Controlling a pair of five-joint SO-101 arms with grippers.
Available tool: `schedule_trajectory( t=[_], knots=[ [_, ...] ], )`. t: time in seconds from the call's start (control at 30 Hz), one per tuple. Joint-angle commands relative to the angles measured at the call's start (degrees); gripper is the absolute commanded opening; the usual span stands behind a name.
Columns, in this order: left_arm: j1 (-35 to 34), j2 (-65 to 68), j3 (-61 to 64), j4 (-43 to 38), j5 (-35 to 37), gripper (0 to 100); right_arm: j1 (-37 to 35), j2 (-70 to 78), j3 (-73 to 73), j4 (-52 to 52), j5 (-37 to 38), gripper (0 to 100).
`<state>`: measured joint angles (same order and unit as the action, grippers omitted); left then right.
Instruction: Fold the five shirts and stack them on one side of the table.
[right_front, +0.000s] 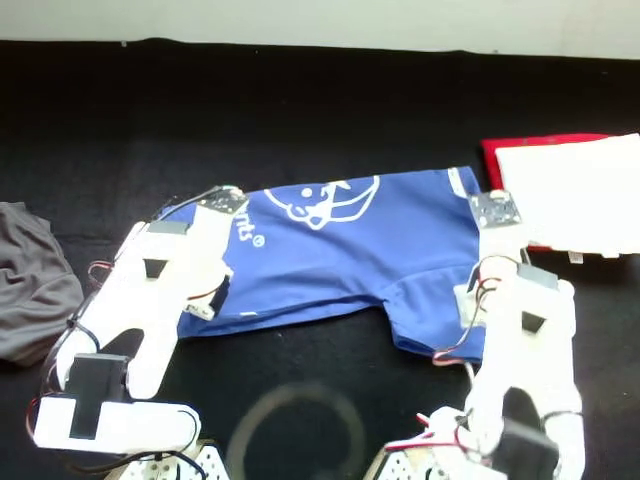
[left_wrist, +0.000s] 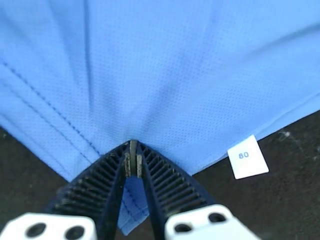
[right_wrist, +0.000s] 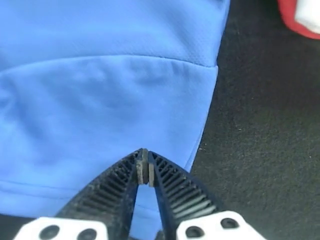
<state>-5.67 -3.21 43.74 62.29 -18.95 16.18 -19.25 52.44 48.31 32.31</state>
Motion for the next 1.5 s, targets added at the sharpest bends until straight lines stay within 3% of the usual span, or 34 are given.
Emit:
schedule_trajectory(
  t=[0.0,0.2,0.47,0.73,0.8,0.9,1.03,1.17,1.47],
  knots=[
    [-4.09,-0.13,0.66,4.48,-4.48,1,3.74,3.82,-1.36,-3.91,3.16,0.6],
    [-8.92,-0.66,0.31,5.63,-7.38,1,4.97,4.79,-4.53,-3.56,2.99,0.6],
    [-0.66,-0.92,0.13,6.33,-6.07,1,0.57,-9.98,-4.97,4.97,2.81,0.6],
    [2.59,-12.97,-18.68,20.66,0.62,1,-0.48,-24.04,-9.89,7.08,-6.15,0.6],
    [2.15,-15.6,-25.1,21.36,0.62,1,-2.59,-21.14,-14.37,7.25,-8.62,0.6],
    [-0.48,-12.7,-30.2,16.18,0.62,1,-6.99,-12.44,-22.81,7.52,-10.9,0.6],
    [-1.71,0.22,-33.1,8.79,1.49,1,-13.05,3.21,-33.63,7.43,-14.24,0.6],
    [-2.68,13.41,-39.25,4.31,6.77,1,-17.01,19.91,-44.26,7.25,-17.14,0.6],
    [-8.48,31.52,-54.02,3.6,7.3,1,-12.53,46.55,-63.87,7.43,-19.52,0.6]
  ],
)
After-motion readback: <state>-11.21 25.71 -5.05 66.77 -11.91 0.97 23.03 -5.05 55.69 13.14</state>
